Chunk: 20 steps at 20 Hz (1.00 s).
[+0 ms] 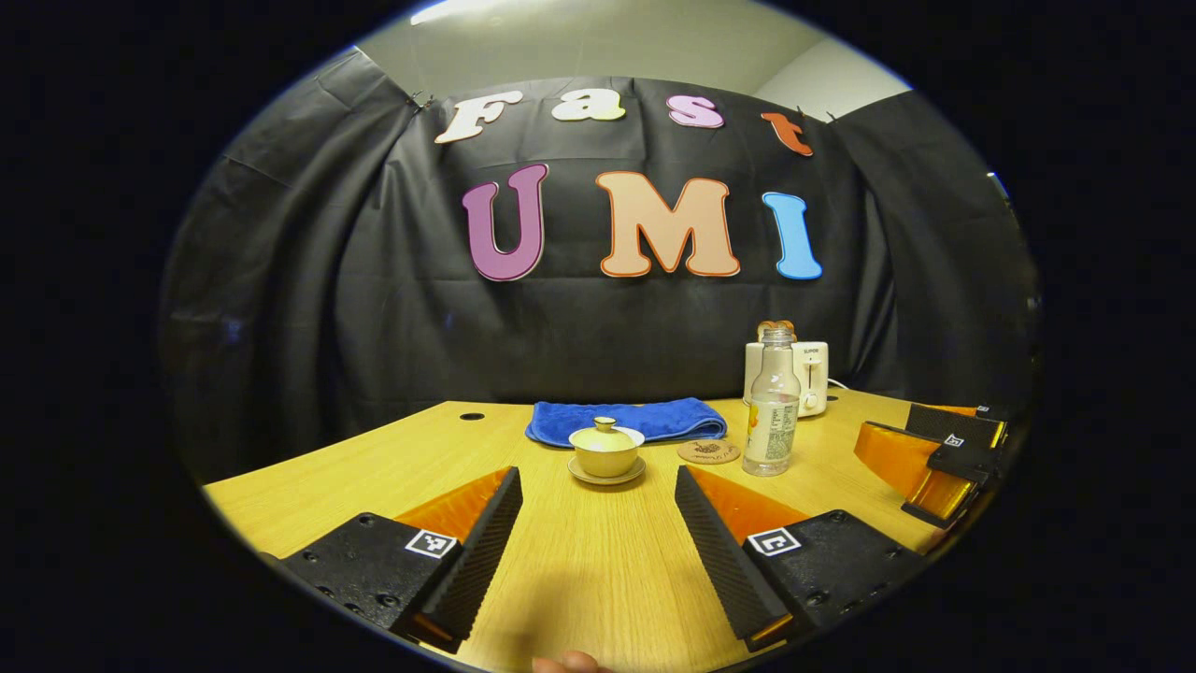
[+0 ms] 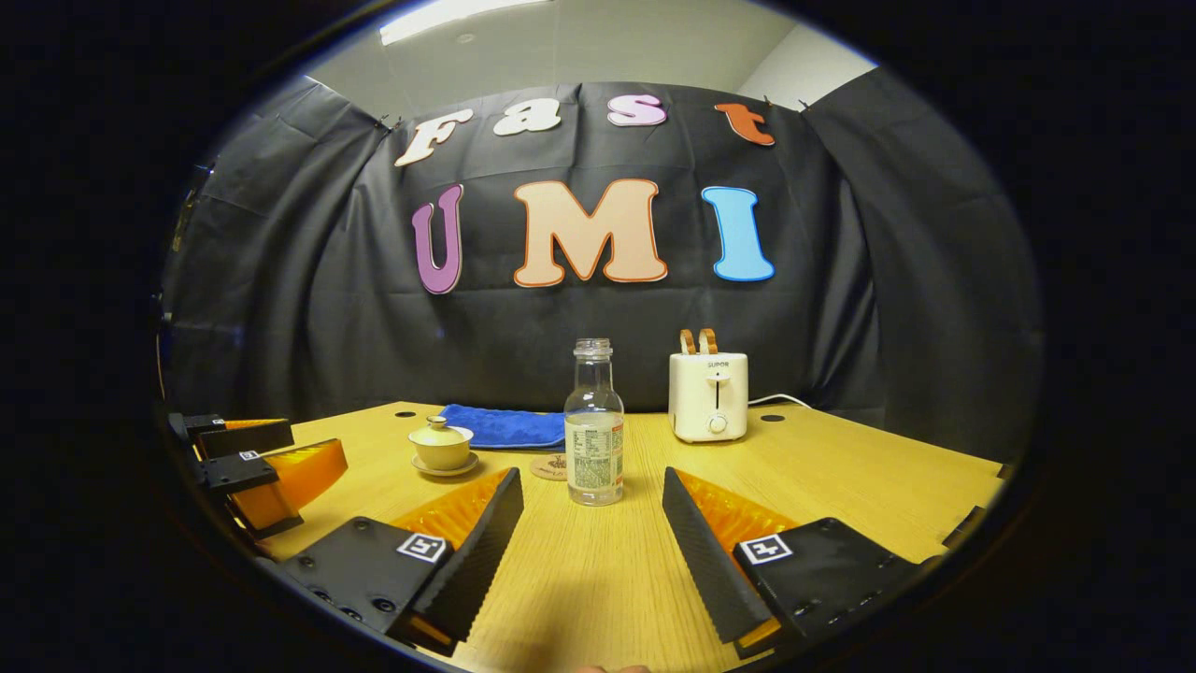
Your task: Open the teacup lid with one hand, grasp the water bottle and pour water into the teacup with the other hand; after pouring, place the water bottle on the coaster and then close the teacup lid.
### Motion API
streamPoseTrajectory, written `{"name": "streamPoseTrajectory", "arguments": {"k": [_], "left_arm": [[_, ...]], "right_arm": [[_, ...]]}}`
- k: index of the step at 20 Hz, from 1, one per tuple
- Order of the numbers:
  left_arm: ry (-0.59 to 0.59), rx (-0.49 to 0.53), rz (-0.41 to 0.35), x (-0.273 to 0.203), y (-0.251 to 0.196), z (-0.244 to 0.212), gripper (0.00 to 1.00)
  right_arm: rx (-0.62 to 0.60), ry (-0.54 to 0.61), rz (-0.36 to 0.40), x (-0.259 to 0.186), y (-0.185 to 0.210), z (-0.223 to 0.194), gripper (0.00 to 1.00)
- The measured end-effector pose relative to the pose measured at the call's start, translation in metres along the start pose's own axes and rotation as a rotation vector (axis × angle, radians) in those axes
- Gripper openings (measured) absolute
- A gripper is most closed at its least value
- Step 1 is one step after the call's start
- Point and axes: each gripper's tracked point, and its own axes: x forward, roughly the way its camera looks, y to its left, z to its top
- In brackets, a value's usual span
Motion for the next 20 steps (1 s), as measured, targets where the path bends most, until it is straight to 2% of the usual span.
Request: {"name": "streamPoseTrajectory", "arguments": {"k": [8, 9, 11, 13, 14, 17, 20], "left_arm": [[0.000, -0.002, 0.003, -0.0005, 0.0003, -0.0003, 0.97], [0.003, -0.002, 0.010, 0.0002, 0.0016, -0.0015, 0.97], [0.003, -0.002, 0.029, 0.0000, 0.0055, -0.0010, 0.96], [0.006, 0.000, 0.037, 0.0003, 0.0057, -0.0019, 0.96], [0.004, -0.001, 0.038, 0.0001, 0.0059, -0.0007, 0.96], [0.004, -0.001, 0.039, -0.0005, 0.0062, -0.0014, 0.96], [0.005, -0.001, 0.042, -0.0004, 0.0068, -0.0017, 0.96]], "right_arm": [[0.000, 0.001, 0.010, -0.0010, 0.0007, -0.0002, 0.94], [0.000, 0.000, 0.010, -0.0013, 0.0005, 0.0006, 0.96], [0.000, 0.000, 0.011, -0.0012, 0.0011, -0.0001, 0.94], [0.000, 0.002, 0.014, -0.0006, 0.0015, -0.0001, 0.96], [0.001, 0.001, 0.014, -0.0015, 0.0015, 0.0000, 0.94], [0.001, 0.001, 0.014, -0.0012, 0.0012, 0.0001, 0.96], [0.001, 0.002, 0.015, -0.0014, 0.0015, -0.0006, 0.94]]}}
